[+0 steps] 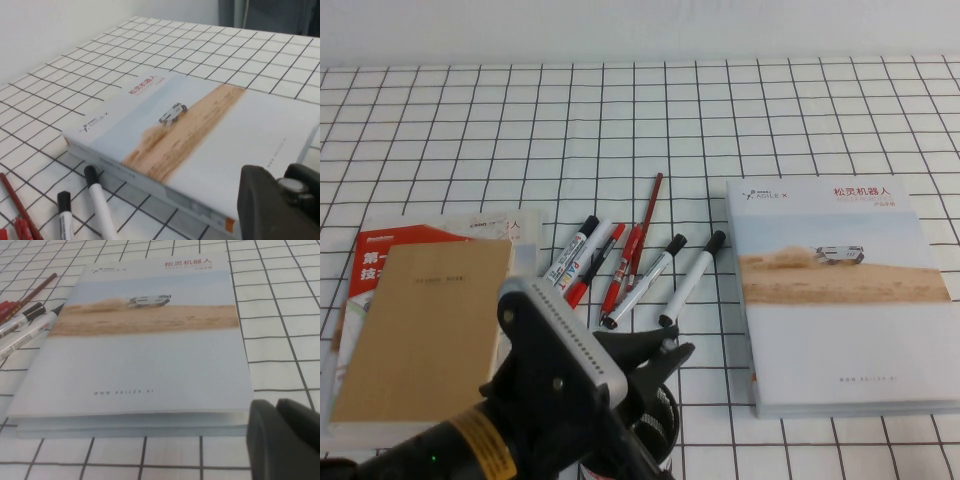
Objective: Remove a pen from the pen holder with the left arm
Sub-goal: 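Take a marker out of the pen holder and lay it on the table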
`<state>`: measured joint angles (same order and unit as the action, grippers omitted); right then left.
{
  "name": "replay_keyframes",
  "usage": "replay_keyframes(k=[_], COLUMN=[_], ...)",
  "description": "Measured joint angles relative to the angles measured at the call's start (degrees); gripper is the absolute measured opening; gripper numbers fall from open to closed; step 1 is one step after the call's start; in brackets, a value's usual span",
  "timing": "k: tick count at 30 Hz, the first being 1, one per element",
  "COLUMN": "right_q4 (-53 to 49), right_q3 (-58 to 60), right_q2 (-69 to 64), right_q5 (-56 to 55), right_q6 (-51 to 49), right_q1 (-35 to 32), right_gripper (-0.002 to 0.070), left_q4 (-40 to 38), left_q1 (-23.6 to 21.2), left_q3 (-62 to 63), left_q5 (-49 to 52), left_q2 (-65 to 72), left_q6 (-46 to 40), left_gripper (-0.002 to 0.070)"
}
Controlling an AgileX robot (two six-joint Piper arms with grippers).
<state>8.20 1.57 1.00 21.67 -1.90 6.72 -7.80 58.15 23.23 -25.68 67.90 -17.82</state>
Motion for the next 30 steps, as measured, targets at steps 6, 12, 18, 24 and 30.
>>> replay_keyframes(k=[6,12,18,24,30], right_q4=[0.0,0.0,0.0,0.0,0.0], right_q3=[0.0,0.0,0.0,0.0,0.0], right_q2=[0.0,0.0,0.0,0.0,0.0], right_q5=[0.0,0.0,0.0,0.0,0.0], right_q6=[0.0,0.0,0.0,0.0,0.0], right_q1=[0.0,0.0,0.0,0.0,0.0], right_gripper=[-0.0015,-0.0015,-0.0015,-0.0015,-0.0015], left_q4=[-0.4,-0.4,6.2,12.3,12.7], left_q1=[0.0,0.0,-4.1,-12.5,-18.4], left_q3=[10.2,21.6,32.9,41.2,47.7], left_q5=[16.4,34.7,49.4,64.1,70.1], left_q2=[-4.8,-5.0,-3.7,3.0,12.7], left_q6=[0.0,0.3,8.3,14.7,15.7], left_gripper=[0.0050,0.0050,0.0050,0.0050,0.0050])
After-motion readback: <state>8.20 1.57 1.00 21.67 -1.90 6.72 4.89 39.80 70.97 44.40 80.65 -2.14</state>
